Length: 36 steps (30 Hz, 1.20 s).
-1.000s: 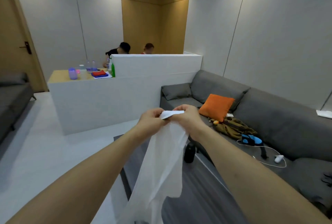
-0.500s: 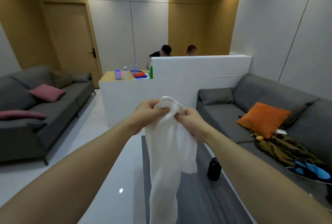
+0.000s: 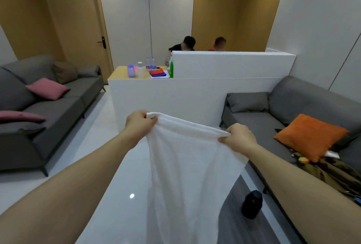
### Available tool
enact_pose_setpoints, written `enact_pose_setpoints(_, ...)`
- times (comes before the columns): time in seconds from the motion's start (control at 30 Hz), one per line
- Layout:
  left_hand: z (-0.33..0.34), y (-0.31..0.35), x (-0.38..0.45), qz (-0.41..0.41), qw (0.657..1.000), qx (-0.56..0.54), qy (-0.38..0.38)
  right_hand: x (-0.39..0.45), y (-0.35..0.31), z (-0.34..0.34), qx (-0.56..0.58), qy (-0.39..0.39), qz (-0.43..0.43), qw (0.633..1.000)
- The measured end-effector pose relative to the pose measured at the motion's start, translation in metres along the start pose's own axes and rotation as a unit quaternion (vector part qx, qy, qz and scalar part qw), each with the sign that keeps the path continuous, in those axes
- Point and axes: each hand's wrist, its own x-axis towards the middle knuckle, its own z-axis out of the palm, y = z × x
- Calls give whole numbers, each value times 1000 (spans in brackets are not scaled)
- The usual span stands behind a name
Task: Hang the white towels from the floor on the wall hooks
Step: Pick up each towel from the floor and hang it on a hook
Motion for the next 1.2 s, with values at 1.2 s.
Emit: enact_pose_setpoints(1.2,158,-188,-335,-184,956,206,-95,-234,285,184,33,-23,-28,999)
